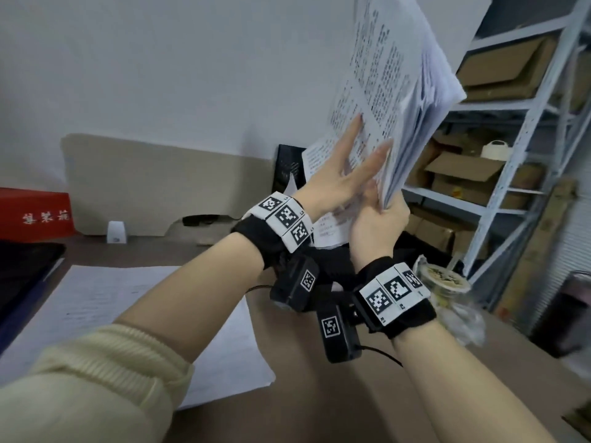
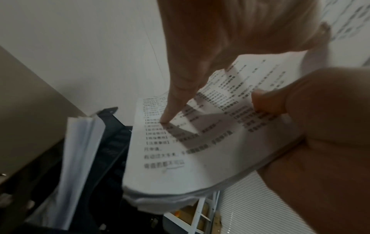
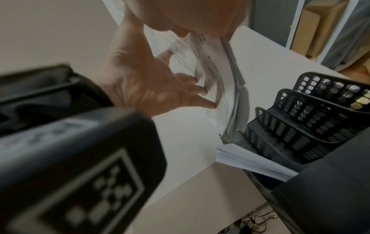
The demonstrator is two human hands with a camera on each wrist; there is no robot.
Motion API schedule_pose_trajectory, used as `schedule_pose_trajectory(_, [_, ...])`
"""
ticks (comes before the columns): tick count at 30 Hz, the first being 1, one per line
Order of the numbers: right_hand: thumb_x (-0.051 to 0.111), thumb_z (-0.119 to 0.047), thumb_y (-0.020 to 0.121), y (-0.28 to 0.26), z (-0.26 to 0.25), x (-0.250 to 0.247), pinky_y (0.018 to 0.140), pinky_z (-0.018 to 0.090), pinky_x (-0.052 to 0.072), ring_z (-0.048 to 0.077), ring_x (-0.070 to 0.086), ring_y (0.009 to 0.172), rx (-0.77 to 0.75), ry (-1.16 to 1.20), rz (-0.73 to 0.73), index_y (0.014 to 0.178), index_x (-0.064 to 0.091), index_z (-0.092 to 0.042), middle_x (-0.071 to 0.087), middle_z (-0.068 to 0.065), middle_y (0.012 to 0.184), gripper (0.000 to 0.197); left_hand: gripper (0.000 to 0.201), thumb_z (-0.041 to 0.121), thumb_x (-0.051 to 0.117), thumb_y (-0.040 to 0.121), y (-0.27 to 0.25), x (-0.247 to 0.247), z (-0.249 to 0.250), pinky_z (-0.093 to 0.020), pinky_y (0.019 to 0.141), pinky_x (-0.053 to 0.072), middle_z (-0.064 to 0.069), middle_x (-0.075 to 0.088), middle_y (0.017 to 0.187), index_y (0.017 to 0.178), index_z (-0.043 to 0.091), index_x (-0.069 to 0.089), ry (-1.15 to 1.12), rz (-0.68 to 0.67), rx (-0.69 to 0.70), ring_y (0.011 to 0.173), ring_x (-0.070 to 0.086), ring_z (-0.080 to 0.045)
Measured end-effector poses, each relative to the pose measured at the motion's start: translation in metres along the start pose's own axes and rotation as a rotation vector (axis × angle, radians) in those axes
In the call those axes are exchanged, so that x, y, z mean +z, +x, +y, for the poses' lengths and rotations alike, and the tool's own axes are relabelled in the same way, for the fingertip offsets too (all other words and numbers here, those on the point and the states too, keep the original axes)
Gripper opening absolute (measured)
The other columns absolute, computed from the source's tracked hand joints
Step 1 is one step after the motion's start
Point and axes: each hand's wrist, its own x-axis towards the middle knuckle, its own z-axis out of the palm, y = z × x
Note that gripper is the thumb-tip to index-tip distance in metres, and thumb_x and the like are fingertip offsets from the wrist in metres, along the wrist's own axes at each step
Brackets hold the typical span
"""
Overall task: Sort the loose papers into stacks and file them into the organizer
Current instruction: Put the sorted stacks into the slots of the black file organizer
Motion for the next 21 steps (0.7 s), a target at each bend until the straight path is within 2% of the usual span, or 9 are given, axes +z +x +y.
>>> schedule_pose_trajectory(2, [0.053, -0.001, 0.089, 0.004, 0.005, -0.009, 0.085, 0.029, 0.051, 0.012, 0.062, 0.094, -0.018, -0.012, 0.043, 0.112, 0.065, 0.003, 0.07, 0.011, 0.102, 0.027, 0.114, 0.086, 0.042, 0.065, 0.008, 0.014, -0.003, -0.049, 0.12, 0.02, 0.0, 0.018, 0.161, 0.155, 0.024, 0.01, -0.024, -0.038, 0.019, 0.148, 0.019, -0.017])
schedule_pose_trajectory(6, [0.048, -0.012, 0.08, 0.014, 0.016, -0.022, 0.078, 0.023, 0.05, 0.005, 0.059, 0.085, -0.033, -0.049, 0.079, 0.1, 0.067, -0.004, 0.065, -0.003, 0.088, 0.029, 0.119, 0.091, 0.042, 0.062, 0.021, 0.039, -0.016, -0.052, 0.118, 0.025, -0.009, 0.026, 0.157, 0.154, 0.02, 0.014, -0.1, -0.078, 0.022, 0.145, 0.026, -0.025])
schedule_pose_trajectory(8, [0.047, -0.006, 0.079, 0.018, 0.027, -0.027, 0.076, 0.019, 0.048, 0.008, 0.058, 0.087, -0.026, -0.05, 0.088, 0.102, 0.067, -0.001, 0.065, 0.001, 0.09, 0.031, 0.119, 0.092, 0.043, 0.06, 0.026, 0.047, -0.027, -0.055, 0.116, 0.028, -0.014, 0.029, 0.154, 0.152, 0.02, 0.019, -0.137, -0.085, -0.019, 0.142, 0.029, -0.032])
schedule_pose_trajectory(11, [0.047, 0.005, 0.085, 0.025, 0.048, -0.032, 0.075, 0.016, 0.048, 0.008, 0.059, 0.087, -0.009, -0.095, 0.067, 0.109, 0.065, 0.007, 0.065, 0.007, 0.096, 0.029, 0.118, 0.094, 0.043, 0.057, 0.032, 0.052, -0.045, -0.053, 0.116, 0.028, -0.004, 0.027, 0.157, 0.153, 0.03, 0.017, -0.179, -0.105, -0.081, 0.144, 0.029, -0.025])
schedule_pose_trajectory(13, [0.046, 0.008, 0.088, 0.03, 0.06, -0.033, 0.068, 0.009, 0.046, -0.007, 0.057, 0.075, 0.011, -0.109, 0.057, 0.106, 0.065, 0.007, 0.064, 0.005, 0.09, 0.026, 0.119, 0.095, 0.044, 0.055, 0.034, 0.054, -0.055, -0.052, 0.117, 0.026, 0.004, 0.022, 0.16, 0.153, 0.036, 0.012, -0.21, -0.113, -0.105, 0.146, 0.025, -0.019])
schedule_pose_trajectory(14, [0.046, 0.009, 0.088, 0.033, 0.066, -0.032, 0.065, 0.006, 0.044, -0.013, 0.054, 0.069, 0.013, -0.116, 0.053, 0.103, 0.066, 0.004, 0.063, 0.002, 0.085, 0.025, 0.121, 0.095, 0.045, 0.053, 0.036, 0.054, -0.059, -0.051, 0.118, 0.025, 0.008, 0.019, 0.161, 0.153, 0.038, 0.01, -0.229, -0.107, -0.119, 0.147, 0.023, -0.017])
schedule_pose_trajectory(16, [0.046, 0.01, 0.089, 0.041, 0.076, -0.027, 0.064, 0.006, 0.043, -0.014, 0.052, 0.065, 0.021, -0.121, 0.044, 0.098, 0.064, -0.007, 0.06, -0.003, 0.079, 0.026, 0.124, 0.096, 0.046, 0.05, 0.043, 0.053, -0.066, -0.05, 0.118, 0.025, 0.008, 0.018, 0.161, 0.153, 0.039, 0.008, -0.26, -0.091, -0.147, 0.147, 0.022, -0.017])
schedule_pose_trajectory(19, [0.049, 0.004, 0.091, 0.058, 0.091, -0.017, 0.072, 0.015, 0.046, 0.002, 0.056, 0.08, 0.048, -0.147, 0.023, 0.098, 0.062, -0.01, 0.063, 0.002, 0.089, 0.021, 0.119, 0.095, 0.047, 0.052, 0.055, 0.05, -0.074, -0.054, 0.114, 0.031, -0.008, 0.027, 0.158, 0.152, 0.041, 0.013, -0.283, -0.064, -0.167, 0.143, 0.03, -0.029])
schedule_pose_trajectory(21, [0.05, 0.002, 0.091, 0.071, 0.103, -0.009, 0.081, 0.024, 0.048, 0.01, 0.056, 0.09, 0.044, -0.153, -0.017, 0.101, 0.064, -0.006, 0.063, 0.006, 0.097, 0.019, 0.117, 0.092, 0.051, 0.051, 0.064, 0.048, -0.082, -0.052, 0.112, 0.036, -0.009, 0.033, 0.154, 0.151, 0.04, 0.019, -0.322, -0.017, -0.19, 0.14, 0.037, -0.029])
